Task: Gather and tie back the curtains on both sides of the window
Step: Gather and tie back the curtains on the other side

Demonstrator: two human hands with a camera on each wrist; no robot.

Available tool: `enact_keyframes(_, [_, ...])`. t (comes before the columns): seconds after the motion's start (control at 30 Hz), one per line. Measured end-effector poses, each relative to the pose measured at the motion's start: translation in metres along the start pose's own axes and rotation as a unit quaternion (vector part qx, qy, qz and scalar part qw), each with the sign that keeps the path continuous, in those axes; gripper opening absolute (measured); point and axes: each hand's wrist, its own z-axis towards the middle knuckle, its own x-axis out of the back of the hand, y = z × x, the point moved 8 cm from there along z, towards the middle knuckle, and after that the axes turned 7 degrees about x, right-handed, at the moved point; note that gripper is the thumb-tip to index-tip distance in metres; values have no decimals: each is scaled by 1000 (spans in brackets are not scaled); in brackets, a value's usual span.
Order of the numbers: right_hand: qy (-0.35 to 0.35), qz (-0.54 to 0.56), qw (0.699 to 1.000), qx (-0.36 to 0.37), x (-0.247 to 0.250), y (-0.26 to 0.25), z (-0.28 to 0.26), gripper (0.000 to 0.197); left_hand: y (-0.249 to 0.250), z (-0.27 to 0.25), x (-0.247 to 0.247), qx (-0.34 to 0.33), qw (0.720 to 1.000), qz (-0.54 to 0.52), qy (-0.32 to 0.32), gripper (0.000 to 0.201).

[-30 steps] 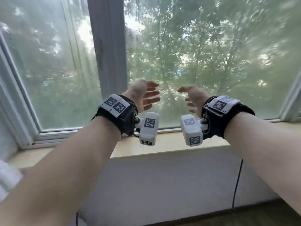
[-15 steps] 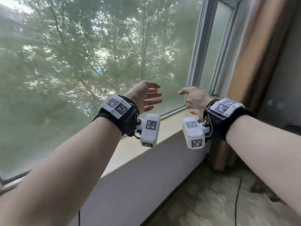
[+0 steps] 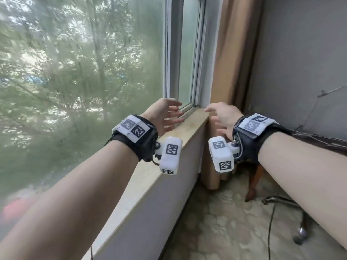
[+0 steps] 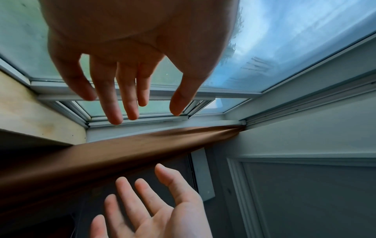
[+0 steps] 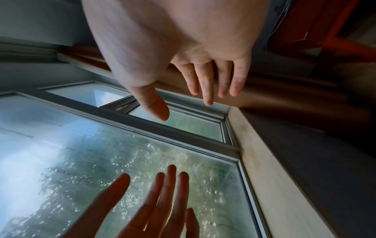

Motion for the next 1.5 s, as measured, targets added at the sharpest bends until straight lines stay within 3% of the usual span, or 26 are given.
enact_keyframes(0.1, [13,2,1000,-11,10,10,39,45,3,51,-14,7,1000,1,-22,15])
enact_keyframes(0.27, [46,9,999,-23,22,31,116,73,10,135,-36,19,999,11,-31,15])
enact_keyframes(0.7, [60,8,998,-21,52,59,374,57,80,365,-106,18,999,34,-23,10])
enact_keyframes(0.9, [53,-84,995,13,37,59,472,66,104,464,-124,21,999,33,-21,10])
enact_keyframes(1.13, [46,-120,992,2,14,70,589,75,125,584,-122,16,999,24,-16,10])
enact_keyframes(1.33, [-2,-219,976,10,-15,67,690,40,150,683,-132,12,999,23,-23,18])
enact_keyframes(1.5, [-102,-332,937,32,-29,71,739,67,154,736,-152,11,998,30,-57,15])
